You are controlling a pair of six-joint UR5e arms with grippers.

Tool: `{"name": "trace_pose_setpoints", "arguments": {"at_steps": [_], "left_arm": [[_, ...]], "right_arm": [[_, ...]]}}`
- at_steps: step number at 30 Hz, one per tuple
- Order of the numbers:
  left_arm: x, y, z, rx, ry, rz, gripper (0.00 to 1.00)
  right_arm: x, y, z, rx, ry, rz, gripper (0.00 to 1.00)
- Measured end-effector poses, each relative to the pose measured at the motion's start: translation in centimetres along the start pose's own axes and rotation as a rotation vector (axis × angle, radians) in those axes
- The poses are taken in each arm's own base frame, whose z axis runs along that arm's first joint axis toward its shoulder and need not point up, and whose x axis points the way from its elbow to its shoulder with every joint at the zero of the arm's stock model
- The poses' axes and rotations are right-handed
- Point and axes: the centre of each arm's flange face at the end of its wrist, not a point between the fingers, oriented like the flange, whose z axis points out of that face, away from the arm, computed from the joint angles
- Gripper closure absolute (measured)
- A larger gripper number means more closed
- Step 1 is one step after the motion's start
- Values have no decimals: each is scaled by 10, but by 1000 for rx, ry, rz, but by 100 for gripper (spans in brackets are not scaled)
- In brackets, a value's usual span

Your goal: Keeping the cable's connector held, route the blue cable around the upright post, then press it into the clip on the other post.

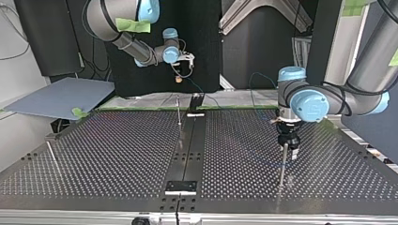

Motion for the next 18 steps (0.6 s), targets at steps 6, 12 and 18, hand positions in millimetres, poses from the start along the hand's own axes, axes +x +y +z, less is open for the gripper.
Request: {"name": "trace_pose_setpoints", "arguments": {"at_steps": [6, 12, 18], "left_arm": [[1, 0, -1, 0, 6, 1, 0], [2, -2, -1, 3, 9, 2, 0], [2, -2, -2, 4, 10, -2, 0]], "right_arm": [[-5, -1, -4, 2, -10, -3, 100], [-13, -2, -12, 4, -25, -8, 100], [-17, -1, -24, 3, -20, -8, 100]]}}
